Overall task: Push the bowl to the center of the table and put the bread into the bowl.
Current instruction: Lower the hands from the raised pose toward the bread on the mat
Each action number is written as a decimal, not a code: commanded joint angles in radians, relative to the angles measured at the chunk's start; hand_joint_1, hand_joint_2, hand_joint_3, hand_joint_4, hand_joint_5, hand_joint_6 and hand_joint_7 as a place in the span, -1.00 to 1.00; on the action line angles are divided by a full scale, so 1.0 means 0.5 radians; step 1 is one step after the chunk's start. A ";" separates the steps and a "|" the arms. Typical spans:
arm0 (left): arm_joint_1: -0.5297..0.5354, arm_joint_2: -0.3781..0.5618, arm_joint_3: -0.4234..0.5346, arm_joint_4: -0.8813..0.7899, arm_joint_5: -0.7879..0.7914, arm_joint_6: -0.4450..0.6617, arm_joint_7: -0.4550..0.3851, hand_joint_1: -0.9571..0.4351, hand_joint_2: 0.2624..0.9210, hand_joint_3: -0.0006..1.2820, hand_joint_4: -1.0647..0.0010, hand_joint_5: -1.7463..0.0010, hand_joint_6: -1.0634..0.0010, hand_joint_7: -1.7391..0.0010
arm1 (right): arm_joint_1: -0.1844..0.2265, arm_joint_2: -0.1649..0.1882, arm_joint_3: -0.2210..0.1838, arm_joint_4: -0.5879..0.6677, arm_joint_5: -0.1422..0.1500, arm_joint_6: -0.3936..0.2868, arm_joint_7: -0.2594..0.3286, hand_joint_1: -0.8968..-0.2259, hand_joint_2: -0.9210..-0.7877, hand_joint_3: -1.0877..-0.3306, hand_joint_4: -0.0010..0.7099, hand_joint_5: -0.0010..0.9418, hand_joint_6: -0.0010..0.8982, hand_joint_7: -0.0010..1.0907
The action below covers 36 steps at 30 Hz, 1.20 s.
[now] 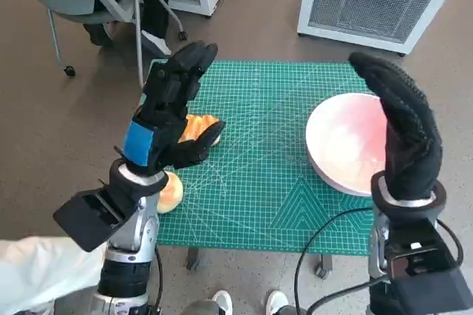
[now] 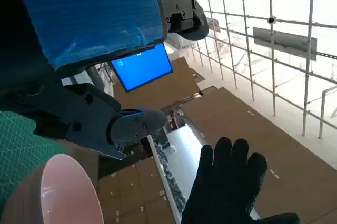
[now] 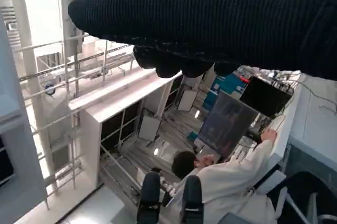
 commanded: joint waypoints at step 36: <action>0.028 0.045 0.061 -0.020 -0.049 0.014 -0.012 0.03 0.60 -0.08 1.00 0.49 1.00 0.25 | -0.393 -0.356 -0.572 2.310 0.198 -0.057 -0.405 0.63 -1.00 0.47 0.00 -0.99 -0.49 -0.14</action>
